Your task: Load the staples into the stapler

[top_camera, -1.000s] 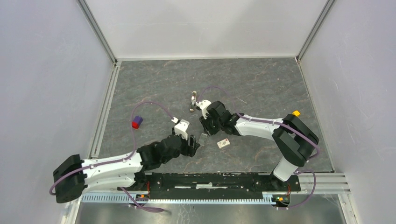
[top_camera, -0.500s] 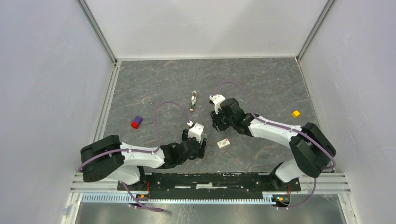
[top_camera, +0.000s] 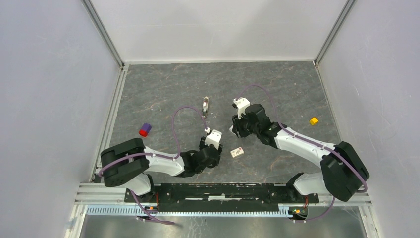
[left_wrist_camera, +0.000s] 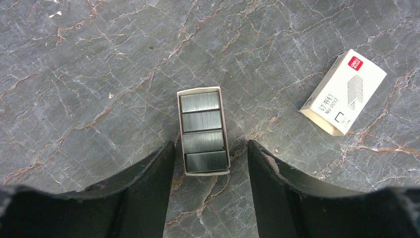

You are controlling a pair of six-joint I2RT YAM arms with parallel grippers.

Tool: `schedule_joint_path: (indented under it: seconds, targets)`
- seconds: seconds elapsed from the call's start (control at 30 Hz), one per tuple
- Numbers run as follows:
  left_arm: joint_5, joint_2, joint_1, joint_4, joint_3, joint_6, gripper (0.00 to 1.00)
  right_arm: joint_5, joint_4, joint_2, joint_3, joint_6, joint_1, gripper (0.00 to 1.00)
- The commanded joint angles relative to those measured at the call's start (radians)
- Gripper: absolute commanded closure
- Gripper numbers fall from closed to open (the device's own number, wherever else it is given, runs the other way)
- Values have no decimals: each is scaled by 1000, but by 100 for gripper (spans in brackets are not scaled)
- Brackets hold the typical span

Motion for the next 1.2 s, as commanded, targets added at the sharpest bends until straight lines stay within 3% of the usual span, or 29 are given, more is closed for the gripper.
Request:
schedule_joint_path:
  seconds: [0.0, 0.2, 0.4, 0.53, 0.63, 0.7, 1.0, 1.07, 1.17]
  targets:
    - [12, 15, -5, 45, 7, 31, 38, -19, 35, -45, -21, 0, -9, 61]
    - [108, -5, -5, 204, -64, 172, 52, -36, 40, -82, -48, 24, -10, 61]
    - [164, -4, -4, 246, -75, 228, 58, -53, 47, -91, -53, 42, -10, 61]
    - [167, -13, -4, 274, -90, 251, 51, -67, 53, -93, -60, 53, -10, 61]
    - [137, -28, -3, 272, -94, 248, 32, -86, 53, -99, -74, 74, -10, 61]
    - [123, -50, -3, 261, -100, 234, 27, -117, 98, -108, -92, 96, -10, 61]
    - [86, -238, -3, 275, -231, 123, 29, -283, 181, -60, -112, 122, 5, 64]
    - [50, -300, -1, 226, -245, 87, 29, -332, 202, -40, -105, 115, 22, 64]
    - [-47, -418, 6, 87, -244, 27, 29, -288, 171, -13, -76, 61, 81, 61]
